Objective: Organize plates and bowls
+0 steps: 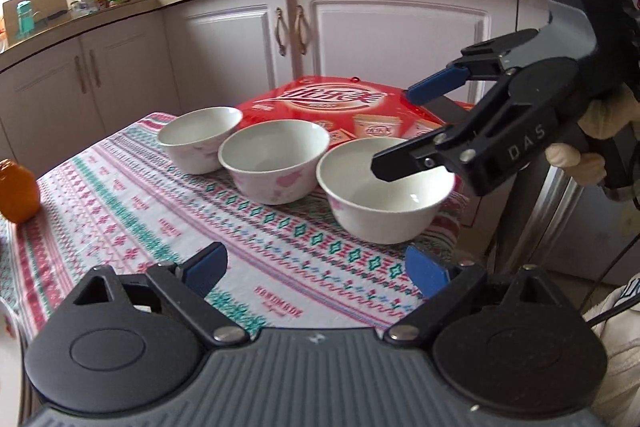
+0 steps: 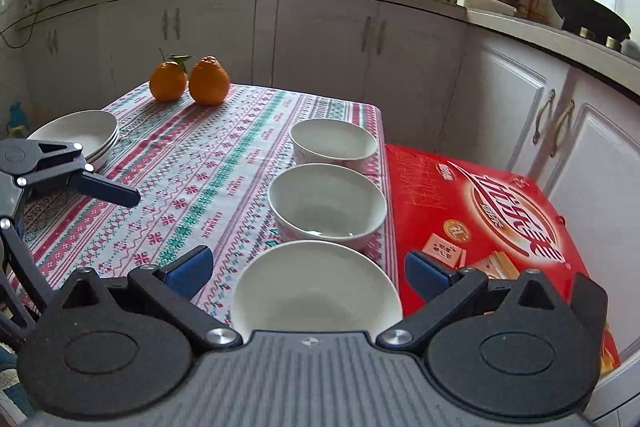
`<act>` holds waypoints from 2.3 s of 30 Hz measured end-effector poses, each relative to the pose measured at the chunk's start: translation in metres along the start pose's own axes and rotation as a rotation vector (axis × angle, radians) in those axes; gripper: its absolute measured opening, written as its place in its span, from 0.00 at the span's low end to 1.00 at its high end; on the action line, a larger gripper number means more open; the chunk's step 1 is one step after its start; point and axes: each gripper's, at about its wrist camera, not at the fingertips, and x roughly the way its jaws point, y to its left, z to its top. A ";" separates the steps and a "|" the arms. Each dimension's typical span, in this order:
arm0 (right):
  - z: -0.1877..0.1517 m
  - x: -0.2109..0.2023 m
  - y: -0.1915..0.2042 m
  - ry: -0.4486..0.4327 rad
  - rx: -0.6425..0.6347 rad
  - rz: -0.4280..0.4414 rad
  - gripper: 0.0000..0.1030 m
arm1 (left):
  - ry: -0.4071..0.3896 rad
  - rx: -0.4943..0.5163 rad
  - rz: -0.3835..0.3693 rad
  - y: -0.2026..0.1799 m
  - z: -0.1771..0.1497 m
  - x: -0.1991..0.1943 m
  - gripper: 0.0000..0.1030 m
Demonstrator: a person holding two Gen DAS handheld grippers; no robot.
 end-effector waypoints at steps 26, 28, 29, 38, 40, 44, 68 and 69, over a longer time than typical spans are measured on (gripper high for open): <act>-0.020 0.043 -0.039 0.115 0.142 0.159 0.81 | -0.008 -0.023 -0.074 -0.034 0.011 0.057 0.84; -0.019 0.043 -0.041 0.118 0.145 0.165 0.81 | -0.008 -0.020 -0.078 -0.035 0.011 0.058 0.83; -0.019 0.043 -0.040 0.119 0.144 0.165 0.81 | -0.008 -0.023 -0.081 -0.034 0.011 0.058 0.82; -0.015 0.040 -0.039 0.122 0.145 0.167 0.81 | -0.001 -0.025 -0.080 -0.034 0.013 0.059 0.82; -0.013 0.038 -0.036 0.121 0.137 0.172 0.81 | 0.001 -0.025 -0.075 -0.034 0.013 0.056 0.82; -0.010 0.034 -0.028 0.120 0.107 0.178 0.81 | 0.004 -0.045 -0.079 -0.030 0.011 0.046 0.82; 0.041 0.071 0.051 0.106 -0.049 0.346 0.81 | 0.020 -0.158 0.097 0.031 -0.013 -0.009 0.82; 0.043 0.074 0.054 0.106 -0.055 0.351 0.81 | 0.022 -0.161 0.104 0.034 -0.014 -0.010 0.82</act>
